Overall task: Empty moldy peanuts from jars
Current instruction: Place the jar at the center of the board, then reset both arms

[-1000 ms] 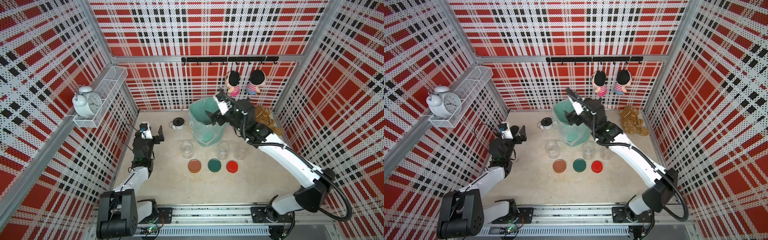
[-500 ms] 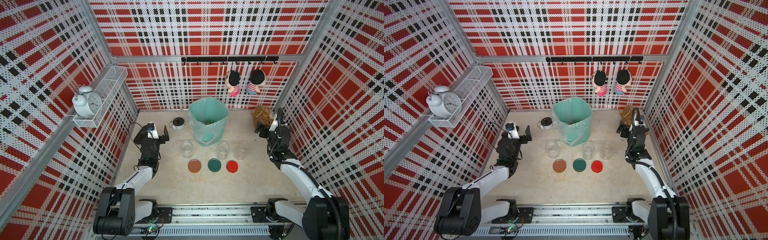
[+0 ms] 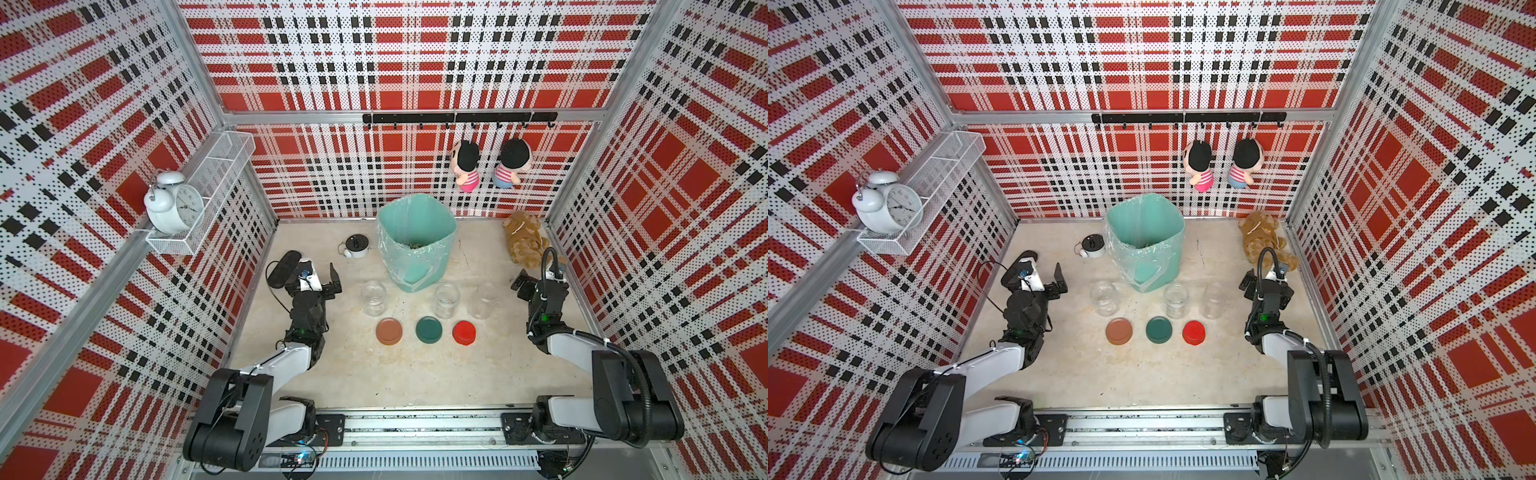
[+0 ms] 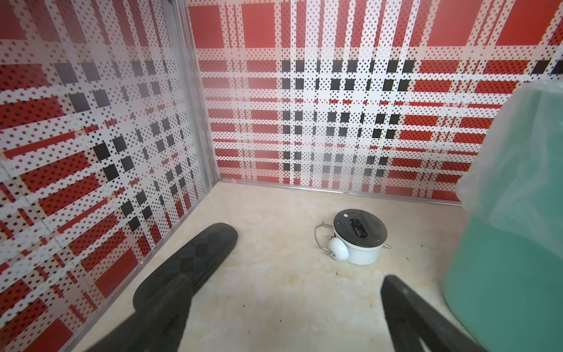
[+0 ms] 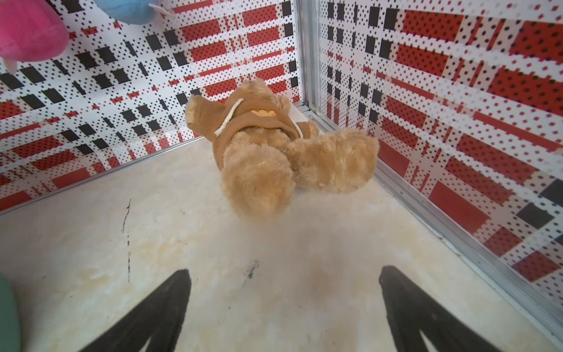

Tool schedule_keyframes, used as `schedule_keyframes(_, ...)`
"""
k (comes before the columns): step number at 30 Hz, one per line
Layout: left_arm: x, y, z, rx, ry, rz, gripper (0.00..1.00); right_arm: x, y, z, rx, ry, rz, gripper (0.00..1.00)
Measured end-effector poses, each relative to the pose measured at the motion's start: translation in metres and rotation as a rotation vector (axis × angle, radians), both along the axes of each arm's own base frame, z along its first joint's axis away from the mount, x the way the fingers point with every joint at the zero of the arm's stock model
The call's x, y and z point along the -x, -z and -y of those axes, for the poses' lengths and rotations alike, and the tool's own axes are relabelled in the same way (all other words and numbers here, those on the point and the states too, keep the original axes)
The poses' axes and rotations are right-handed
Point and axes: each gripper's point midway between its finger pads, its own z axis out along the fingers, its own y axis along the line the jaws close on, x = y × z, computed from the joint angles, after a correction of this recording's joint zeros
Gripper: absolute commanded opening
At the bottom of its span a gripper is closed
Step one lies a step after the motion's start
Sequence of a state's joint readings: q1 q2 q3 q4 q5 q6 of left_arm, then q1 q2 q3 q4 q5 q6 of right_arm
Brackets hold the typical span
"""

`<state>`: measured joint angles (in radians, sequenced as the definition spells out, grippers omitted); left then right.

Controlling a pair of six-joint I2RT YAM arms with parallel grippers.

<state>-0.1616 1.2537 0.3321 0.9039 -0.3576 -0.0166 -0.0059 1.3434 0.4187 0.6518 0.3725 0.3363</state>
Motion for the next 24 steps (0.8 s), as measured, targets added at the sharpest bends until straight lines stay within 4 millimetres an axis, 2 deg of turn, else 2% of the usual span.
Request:
schedule_keyframes(5,0.001,0.009,-0.003,0.006,-0.022,0.003,0.98,-0.002,-0.011,0.005,0.013,0.012,0.043,1.0)
schedule_keyframes(11,0.001,-0.001,-0.006,0.016,-0.04,0.048,0.98,-0.003,-0.009,0.001,0.025,-0.016,0.029,1.0)
schedule_keyframes(15,0.004,0.0,-0.007,0.032,-0.043,0.057,0.98,0.004,0.003,-0.004,0.012,-0.048,0.024,1.0)
schedule_keyframes(18,0.008,0.003,-0.008,0.037,-0.045,0.055,0.98,0.017,0.025,-0.006,0.012,-0.059,-0.022,1.0)
schedule_keyframes(24,0.009,0.002,-0.009,0.045,-0.051,0.061,0.98,0.019,0.024,-0.005,0.056,-0.059,0.033,1.0)
